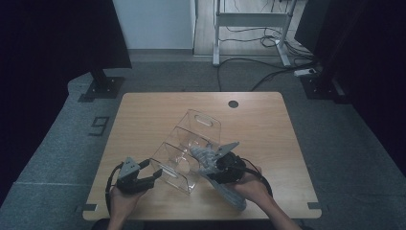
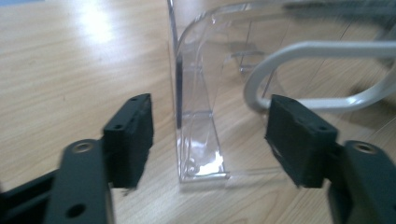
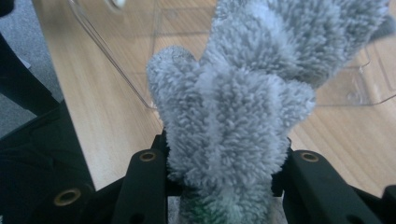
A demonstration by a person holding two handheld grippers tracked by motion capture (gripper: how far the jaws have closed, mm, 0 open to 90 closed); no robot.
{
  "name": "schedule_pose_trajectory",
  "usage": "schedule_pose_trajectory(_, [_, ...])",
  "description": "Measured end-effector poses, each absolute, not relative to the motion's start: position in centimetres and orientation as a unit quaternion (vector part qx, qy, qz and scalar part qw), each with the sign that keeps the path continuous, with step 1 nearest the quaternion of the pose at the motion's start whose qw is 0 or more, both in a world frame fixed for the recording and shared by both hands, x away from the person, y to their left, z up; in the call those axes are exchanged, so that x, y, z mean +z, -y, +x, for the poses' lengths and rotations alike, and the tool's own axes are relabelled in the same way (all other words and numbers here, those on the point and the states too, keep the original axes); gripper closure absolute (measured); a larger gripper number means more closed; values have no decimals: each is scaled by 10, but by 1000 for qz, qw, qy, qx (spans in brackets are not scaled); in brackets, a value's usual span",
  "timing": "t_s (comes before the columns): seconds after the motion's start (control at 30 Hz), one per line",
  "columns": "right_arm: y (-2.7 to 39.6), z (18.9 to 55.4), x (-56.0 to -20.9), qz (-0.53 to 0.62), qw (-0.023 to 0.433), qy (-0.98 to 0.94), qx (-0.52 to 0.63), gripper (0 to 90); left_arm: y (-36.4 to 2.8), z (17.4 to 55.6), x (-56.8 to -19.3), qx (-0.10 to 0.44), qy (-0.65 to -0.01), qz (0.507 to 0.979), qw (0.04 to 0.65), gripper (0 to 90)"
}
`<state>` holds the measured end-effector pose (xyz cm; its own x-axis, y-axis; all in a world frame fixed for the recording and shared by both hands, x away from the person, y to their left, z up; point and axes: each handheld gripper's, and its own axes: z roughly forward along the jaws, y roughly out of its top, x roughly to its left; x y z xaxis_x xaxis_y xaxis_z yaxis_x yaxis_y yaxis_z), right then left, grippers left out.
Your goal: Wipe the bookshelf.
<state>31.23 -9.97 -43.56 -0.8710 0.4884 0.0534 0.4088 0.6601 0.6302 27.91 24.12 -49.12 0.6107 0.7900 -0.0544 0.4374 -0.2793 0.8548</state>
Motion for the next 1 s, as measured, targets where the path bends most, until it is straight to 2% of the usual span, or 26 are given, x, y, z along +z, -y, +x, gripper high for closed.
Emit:
schedule_pose_trajectory(0.13, [99, 312, -421, 241, 60, -908, 338, 621, -243, 282, -495, 183, -398, 788, 433, 210])
schedule_pose_trajectory(0.27, [96, 312, -407, 237, 55, -905, 350, 621, -245, 284, -500, 180, -399, 803, 405, 149])
schedule_pose_trajectory(0.5, [79, 315, -388, 216, 47, -908, 356, 621, -255, 290, -511, 176, -413, 821, 352, 132])
schedule_pose_trajectory(0.67, [59, 318, -376, 202, 37, -912, 356, 619, -271, 297, -521, 162, -431, 825, 328, 92])
schedule_pose_trajectory(0.83, [33, 326, -368, 188, 29, -916, 352, 619, -283, 302, -531, 163, -445, 828, 299, 6])
schedule_pose_trajectory(1.0, [7, 332, -363, 175, 21, -920, 351, 618, -289, 307, -539, 150, -457, 830, 283, 0])
